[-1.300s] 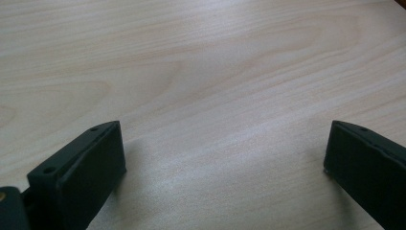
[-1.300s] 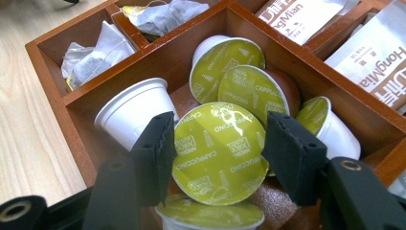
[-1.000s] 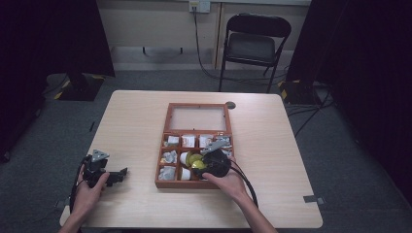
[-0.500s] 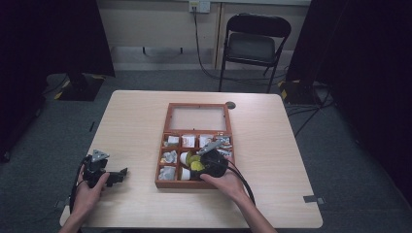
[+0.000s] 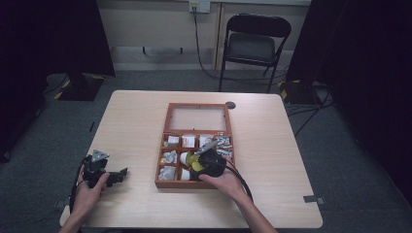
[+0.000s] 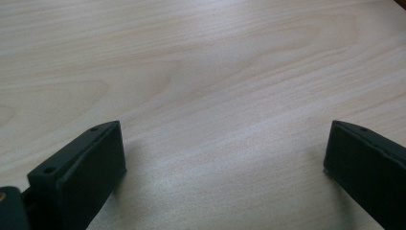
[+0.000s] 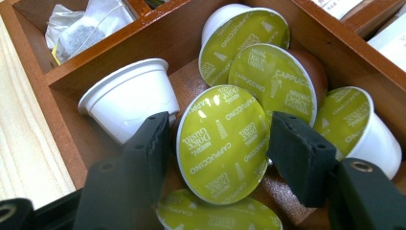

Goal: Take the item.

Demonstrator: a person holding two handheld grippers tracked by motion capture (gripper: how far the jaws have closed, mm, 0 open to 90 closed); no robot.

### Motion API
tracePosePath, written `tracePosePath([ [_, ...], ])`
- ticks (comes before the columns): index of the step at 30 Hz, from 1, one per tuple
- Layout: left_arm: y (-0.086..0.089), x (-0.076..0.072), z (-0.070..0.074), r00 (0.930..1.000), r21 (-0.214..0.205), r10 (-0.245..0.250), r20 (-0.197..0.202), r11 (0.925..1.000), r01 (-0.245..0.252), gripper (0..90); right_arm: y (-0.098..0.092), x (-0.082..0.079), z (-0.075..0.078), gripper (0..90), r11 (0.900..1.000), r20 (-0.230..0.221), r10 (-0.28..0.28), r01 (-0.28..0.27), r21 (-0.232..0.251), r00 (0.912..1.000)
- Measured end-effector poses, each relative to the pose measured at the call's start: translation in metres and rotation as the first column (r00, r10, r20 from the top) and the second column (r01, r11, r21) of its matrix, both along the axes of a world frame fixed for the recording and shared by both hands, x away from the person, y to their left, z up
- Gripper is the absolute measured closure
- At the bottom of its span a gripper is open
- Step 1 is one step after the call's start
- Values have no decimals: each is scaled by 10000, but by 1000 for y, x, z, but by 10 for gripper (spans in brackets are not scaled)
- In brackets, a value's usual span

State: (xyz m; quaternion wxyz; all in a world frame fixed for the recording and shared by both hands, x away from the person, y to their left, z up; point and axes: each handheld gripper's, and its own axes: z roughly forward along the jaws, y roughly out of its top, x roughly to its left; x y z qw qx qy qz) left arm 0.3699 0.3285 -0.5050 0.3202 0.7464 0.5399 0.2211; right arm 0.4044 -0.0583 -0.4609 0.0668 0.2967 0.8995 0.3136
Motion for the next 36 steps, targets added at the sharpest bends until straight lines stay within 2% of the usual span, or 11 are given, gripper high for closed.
tracePosePath([
  [11,0,0,0,10000,1,0,0,10000,0,0,1,-1,-1,423,9998,74,55,-53,-181,10000],
  [13,0,0,0,10000,-1,-2,0,10000,2,0,3,-2,-2,420,9987,120,188,-182,-478,9998],
  [21,0,0,0,10000,-5,-1,-2,10000,1,0,4,-2,-2,425,9986,129,124,-117,-514,9998],
  [24,0,0,0,10000,-13,11,7,10000,-11,0,6,-1,-2,426,9973,195,212,-197,-714,9996],
  [30,0,0,0,10000,-25,6,5,10000,-6,0,5,-1,-2,433,9975,134,159,-149,-694,9998],
  [36,0,0,0,10000,-27,2,2,10000,-2,0,0,-1,-1,497,9995,-124,207,-210,-251,9997],
])
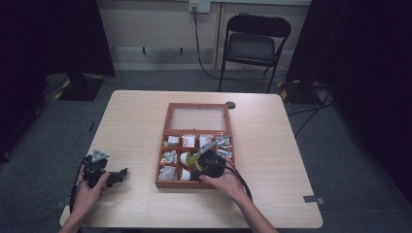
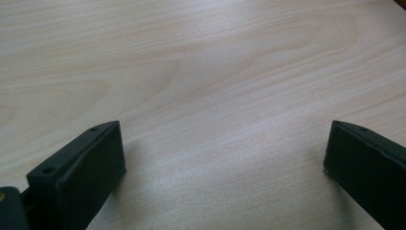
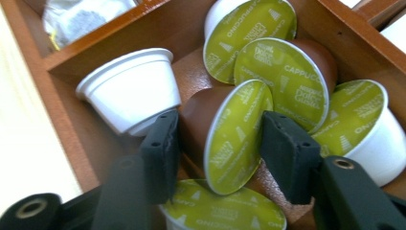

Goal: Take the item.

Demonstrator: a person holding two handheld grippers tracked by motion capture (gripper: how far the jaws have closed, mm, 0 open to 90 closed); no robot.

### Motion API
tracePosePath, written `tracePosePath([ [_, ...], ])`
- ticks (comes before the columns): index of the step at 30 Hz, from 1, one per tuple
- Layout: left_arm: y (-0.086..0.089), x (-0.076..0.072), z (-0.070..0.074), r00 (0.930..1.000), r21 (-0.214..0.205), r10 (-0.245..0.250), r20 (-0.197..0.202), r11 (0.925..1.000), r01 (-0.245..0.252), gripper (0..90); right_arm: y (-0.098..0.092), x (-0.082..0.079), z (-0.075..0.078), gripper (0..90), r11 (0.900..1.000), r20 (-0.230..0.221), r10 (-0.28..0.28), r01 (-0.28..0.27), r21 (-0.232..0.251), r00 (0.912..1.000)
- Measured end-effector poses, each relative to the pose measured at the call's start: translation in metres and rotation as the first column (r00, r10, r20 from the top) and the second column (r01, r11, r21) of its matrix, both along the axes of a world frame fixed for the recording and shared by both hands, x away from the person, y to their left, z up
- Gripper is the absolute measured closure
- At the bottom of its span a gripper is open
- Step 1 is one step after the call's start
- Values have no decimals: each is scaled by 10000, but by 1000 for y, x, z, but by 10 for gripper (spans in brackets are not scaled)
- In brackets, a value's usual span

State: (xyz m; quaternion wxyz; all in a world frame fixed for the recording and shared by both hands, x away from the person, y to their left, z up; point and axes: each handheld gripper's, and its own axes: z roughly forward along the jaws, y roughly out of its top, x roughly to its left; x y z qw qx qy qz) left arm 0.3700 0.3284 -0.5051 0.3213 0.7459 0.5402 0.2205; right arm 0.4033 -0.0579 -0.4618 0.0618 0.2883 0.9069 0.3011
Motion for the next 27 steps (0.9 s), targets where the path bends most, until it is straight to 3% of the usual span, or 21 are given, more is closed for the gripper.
tracePosePath([
  [8,0,0,0,10000,3,-2,1,10000,2,0,-3,-1,2,552,9987,-237,184,-172,475,9995],
  [27,0,0,0,10000,2,1,2,10000,-1,0,-11,-3,9,627,9941,89,59,-68,1083,9999],
])
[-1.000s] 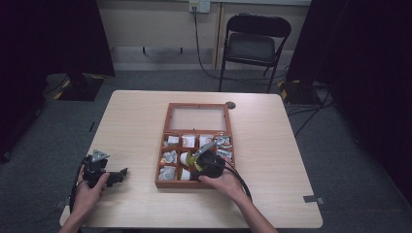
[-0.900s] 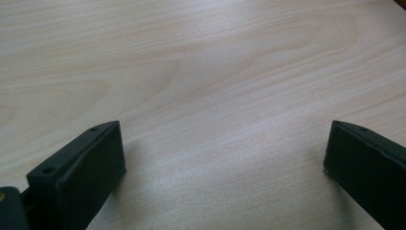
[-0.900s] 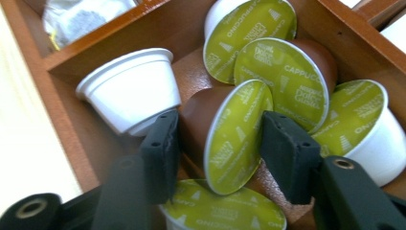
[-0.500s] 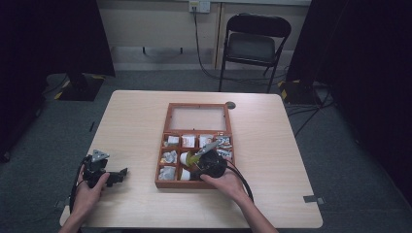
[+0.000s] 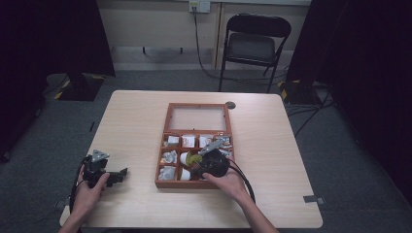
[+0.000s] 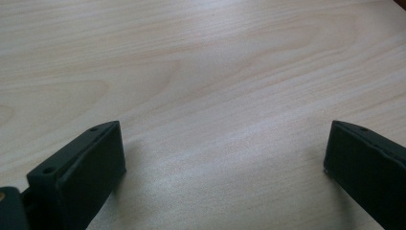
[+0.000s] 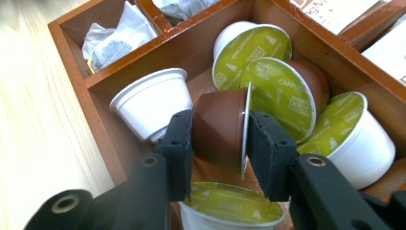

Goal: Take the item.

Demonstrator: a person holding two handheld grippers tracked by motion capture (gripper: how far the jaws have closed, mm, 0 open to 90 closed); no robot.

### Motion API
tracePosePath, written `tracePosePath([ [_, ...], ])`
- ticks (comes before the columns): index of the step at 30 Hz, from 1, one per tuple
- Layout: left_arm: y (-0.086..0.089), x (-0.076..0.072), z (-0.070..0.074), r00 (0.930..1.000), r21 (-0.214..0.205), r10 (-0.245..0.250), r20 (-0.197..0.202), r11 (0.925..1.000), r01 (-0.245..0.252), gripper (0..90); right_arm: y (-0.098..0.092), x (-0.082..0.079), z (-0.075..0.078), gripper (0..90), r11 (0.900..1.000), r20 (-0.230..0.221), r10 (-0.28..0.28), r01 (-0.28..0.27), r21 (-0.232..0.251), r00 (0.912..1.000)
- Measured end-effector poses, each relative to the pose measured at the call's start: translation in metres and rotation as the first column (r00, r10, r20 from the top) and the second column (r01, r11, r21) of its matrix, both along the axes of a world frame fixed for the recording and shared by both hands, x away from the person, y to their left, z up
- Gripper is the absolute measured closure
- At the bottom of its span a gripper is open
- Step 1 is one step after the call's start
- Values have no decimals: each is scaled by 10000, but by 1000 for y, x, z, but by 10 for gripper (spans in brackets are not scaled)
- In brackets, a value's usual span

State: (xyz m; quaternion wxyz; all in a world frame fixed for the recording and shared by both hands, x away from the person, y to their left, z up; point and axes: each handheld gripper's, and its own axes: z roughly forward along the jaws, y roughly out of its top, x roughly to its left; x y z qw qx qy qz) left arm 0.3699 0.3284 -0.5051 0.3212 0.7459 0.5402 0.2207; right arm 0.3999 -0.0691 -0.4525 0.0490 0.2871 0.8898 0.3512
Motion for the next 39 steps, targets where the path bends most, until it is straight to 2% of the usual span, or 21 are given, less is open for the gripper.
tracePosePath([
  [7,0,0,0,10000,-1,0,0,10000,0,0,-2,0,3,634,9999,47,-15,14,105,10000],
  [15,0,0,0,10000,-1,-1,-2,10000,1,0,-2,1,1,606,9999,-147,-90,92,92,9999],
  [20,0,0,0,10000,-1,-1,0,10000,1,0,5,3,-6,567,9998,-327,2,-8,-201,9995],
  [25,0,0,0,10000,-1,-1,0,10000,1,0,10,3,-7,553,9993,-264,56,-66,-381,9996],
  [28,0,0,0,10000,-2,1,1,10000,-1,0,14,3,-8,534,9975,-268,46,-65,-701,9996],
  [31,0,0,0,10000,17,-15,-8,10000,15,0,13,5,-9,519,9969,-418,1,-33,-782,9991],
  [39,0,0,0,10000,1,2,0,10000,-2,0,15,5,-10,524,9933,-273,-18,-14,-1159,9996],
])
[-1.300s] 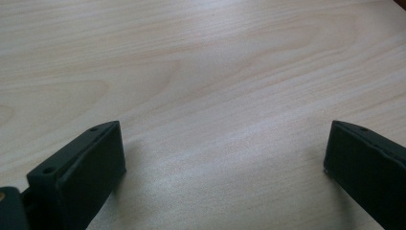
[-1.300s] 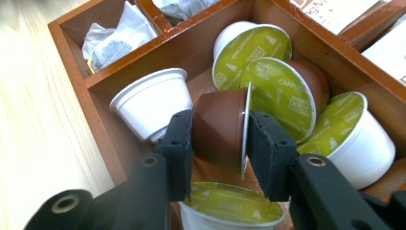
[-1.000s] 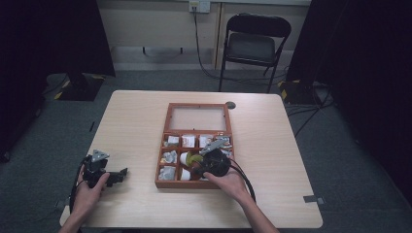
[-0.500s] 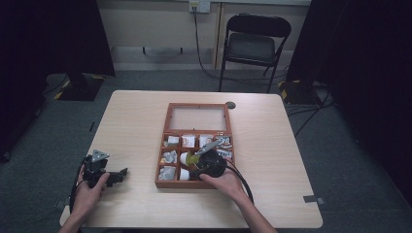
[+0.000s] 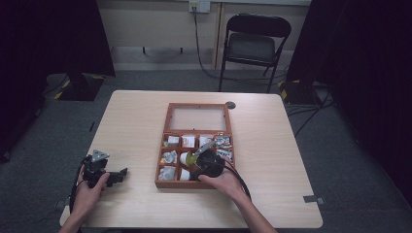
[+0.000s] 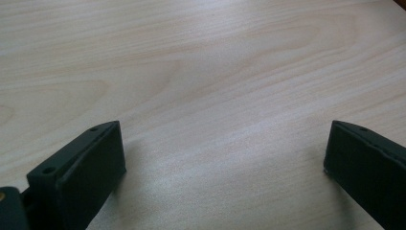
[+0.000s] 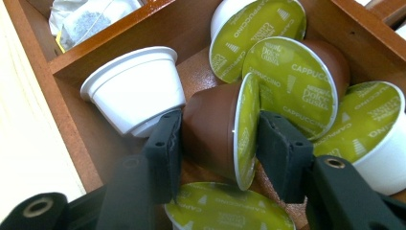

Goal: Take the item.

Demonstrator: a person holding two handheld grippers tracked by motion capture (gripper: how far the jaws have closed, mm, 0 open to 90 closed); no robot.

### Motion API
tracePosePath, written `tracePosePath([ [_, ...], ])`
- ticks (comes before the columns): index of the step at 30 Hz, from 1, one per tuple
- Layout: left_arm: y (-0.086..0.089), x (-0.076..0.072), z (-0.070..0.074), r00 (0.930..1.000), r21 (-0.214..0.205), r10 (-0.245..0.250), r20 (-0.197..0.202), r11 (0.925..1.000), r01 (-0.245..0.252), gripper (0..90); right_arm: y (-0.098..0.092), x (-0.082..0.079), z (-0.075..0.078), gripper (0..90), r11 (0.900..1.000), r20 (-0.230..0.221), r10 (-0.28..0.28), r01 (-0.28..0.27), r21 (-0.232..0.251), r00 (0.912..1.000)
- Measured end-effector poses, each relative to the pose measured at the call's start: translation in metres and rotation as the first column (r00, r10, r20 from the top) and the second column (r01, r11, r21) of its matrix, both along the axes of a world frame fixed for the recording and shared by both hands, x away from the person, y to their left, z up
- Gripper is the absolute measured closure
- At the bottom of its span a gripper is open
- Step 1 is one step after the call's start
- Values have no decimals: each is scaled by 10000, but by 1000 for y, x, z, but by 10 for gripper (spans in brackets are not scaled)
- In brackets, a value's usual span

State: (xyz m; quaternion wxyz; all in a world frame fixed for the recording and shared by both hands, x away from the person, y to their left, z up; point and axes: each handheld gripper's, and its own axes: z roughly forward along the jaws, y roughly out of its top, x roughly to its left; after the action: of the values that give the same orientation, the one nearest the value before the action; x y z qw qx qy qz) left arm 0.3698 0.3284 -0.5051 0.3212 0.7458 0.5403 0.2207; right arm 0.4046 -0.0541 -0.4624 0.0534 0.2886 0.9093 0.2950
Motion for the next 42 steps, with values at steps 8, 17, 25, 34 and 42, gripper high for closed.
tracePosePath([
  [8,0,0,0,10000,-3,-3,-1,10000,3,0,-2,-2,2,556,9995,109,146,-149,279,9998],
  [17,0,0,0,10000,0,-4,-3,10000,4,0,-13,-3,10,562,9953,110,-42,31,972,9999],
  [25,0,0,0,10000,-2,-7,-4,10000,7,0,-17,-3,17,563,9909,335,-133,87,1344,9994],
  [34,0,0,0,10000,-3,-6,-4,10000,6,0,-22,-4,24,564,9863,601,-204,103,1646,9980],
  [42,0,0,0,10000,-2,-6,-3,10000,6,0,-26,-5,30,564,9814,803,-350,191,1910,9962],
])
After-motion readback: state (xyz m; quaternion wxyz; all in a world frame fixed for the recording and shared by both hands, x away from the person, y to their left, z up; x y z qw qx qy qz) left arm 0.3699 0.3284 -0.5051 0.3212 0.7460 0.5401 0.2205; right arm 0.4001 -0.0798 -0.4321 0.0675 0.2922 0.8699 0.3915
